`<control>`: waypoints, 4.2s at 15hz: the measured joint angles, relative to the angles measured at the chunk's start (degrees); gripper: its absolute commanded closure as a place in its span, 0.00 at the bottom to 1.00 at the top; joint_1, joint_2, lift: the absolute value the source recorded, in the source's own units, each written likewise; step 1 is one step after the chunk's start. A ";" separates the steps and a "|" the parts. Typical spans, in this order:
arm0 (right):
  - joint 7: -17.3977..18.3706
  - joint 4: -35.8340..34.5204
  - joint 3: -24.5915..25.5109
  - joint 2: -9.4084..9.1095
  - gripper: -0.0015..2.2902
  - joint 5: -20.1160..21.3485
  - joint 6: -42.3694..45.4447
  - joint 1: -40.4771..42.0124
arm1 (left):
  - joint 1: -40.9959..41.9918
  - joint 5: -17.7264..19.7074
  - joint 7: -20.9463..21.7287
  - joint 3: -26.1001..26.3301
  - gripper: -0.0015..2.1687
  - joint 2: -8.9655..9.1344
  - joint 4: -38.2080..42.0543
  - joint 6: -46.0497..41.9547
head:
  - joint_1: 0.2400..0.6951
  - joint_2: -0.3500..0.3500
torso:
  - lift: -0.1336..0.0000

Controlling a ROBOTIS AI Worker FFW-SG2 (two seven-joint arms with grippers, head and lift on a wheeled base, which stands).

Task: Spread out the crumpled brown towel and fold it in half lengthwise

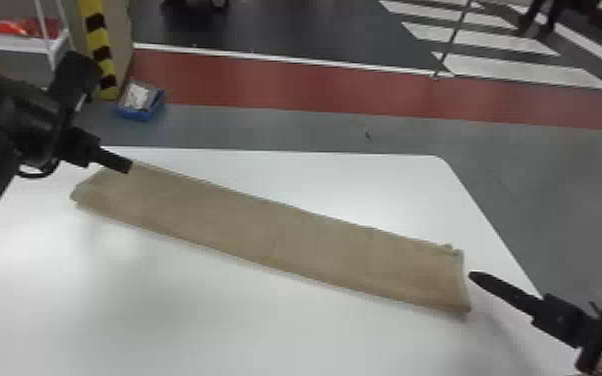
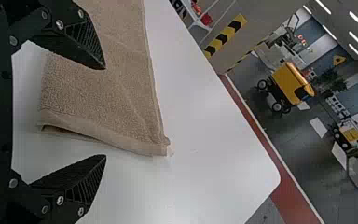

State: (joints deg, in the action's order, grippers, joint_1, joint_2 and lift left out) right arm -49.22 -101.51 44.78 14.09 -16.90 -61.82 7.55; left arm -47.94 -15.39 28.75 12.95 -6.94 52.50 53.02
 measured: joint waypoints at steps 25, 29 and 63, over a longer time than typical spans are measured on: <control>-0.59 -13.79 5.16 -3.85 0.11 -4.75 -8.36 6.20 | 1.63 1.45 0.97 -3.63 0.21 -2.31 -6.26 -3.84 | 1.00 0.24 | 0.08; -0.62 -13.89 5.80 -3.81 0.11 -5.15 -8.45 6.34 | 1.62 0.93 1.91 -3.27 0.62 -2.20 -6.71 -3.71 | 1.00 0.23 | 0.08; 4.33 -8.16 -8.12 1.00 0.10 2.21 -9.62 -5.79 | 36.05 7.21 9.57 -18.08 0.01 -13.17 59.51 36.94 | 1.00 0.38 | 0.08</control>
State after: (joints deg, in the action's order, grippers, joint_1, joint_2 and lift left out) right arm -44.89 -109.67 36.66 15.09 -14.69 -71.44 1.76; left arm -11.89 -8.19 38.32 -5.13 -20.11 112.01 89.96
